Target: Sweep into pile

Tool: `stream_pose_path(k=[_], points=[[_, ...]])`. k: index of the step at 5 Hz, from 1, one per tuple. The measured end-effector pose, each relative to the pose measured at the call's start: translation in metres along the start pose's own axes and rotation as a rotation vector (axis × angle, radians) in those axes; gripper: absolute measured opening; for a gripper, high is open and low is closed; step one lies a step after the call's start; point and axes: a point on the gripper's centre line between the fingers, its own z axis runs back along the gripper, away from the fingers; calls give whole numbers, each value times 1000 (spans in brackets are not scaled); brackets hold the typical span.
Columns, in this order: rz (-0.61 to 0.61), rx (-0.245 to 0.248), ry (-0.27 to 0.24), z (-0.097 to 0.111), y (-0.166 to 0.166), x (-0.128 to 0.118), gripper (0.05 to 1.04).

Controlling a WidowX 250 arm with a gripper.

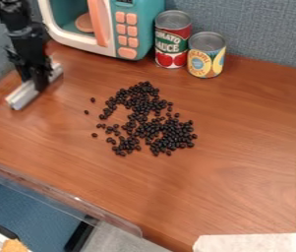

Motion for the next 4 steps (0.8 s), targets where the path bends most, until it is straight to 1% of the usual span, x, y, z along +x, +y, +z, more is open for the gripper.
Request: stream_pose_path(k=[1,2,4], points=[[-11,-33,13,1,-42,3,368],[1,-50,16,2,-71,3,368],[6,-54,29,2,-128,-1,368]])
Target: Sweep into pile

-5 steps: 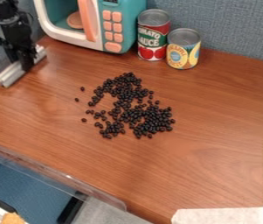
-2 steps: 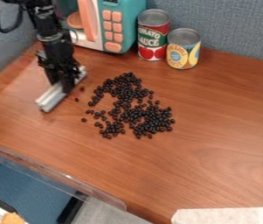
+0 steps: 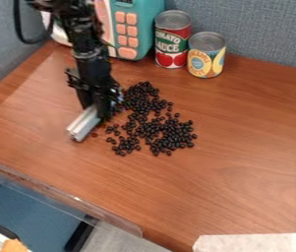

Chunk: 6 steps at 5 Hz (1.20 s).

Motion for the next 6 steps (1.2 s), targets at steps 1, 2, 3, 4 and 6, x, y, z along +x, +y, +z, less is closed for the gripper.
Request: stream_pose_path(k=[1,2,3,4,6], points=[[-2,3,5,-1,-26,1,368],[4,12,1,-3,-50,5,368],[2,18,-7,-5,-71,6,368],[-21,12,-6,-5,-88,6,368],[-47,-31,3,7,-103,5,368]])
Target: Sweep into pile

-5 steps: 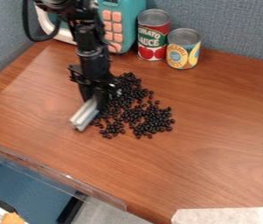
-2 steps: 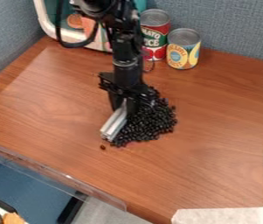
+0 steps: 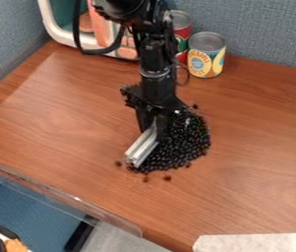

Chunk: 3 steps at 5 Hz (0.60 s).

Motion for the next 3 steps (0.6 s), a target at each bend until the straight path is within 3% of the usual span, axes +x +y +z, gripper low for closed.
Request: stream_pose_path(k=[1,2,3], points=[[24,-21,-54,23,18,8,368],[63,-49,-68,37,42,10,368],[81,-49,-106,56,82,10,368]])
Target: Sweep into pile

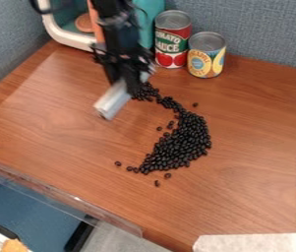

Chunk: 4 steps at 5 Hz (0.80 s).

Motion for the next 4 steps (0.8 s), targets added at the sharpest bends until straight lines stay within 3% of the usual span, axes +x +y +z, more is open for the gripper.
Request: stream_pose_path(k=[1,2,4], points=[[-82,35,-61,8,43,18,368],[-106,92,-23,-17,71,28,368],[-189,205,-1,-45,79,40,368]])
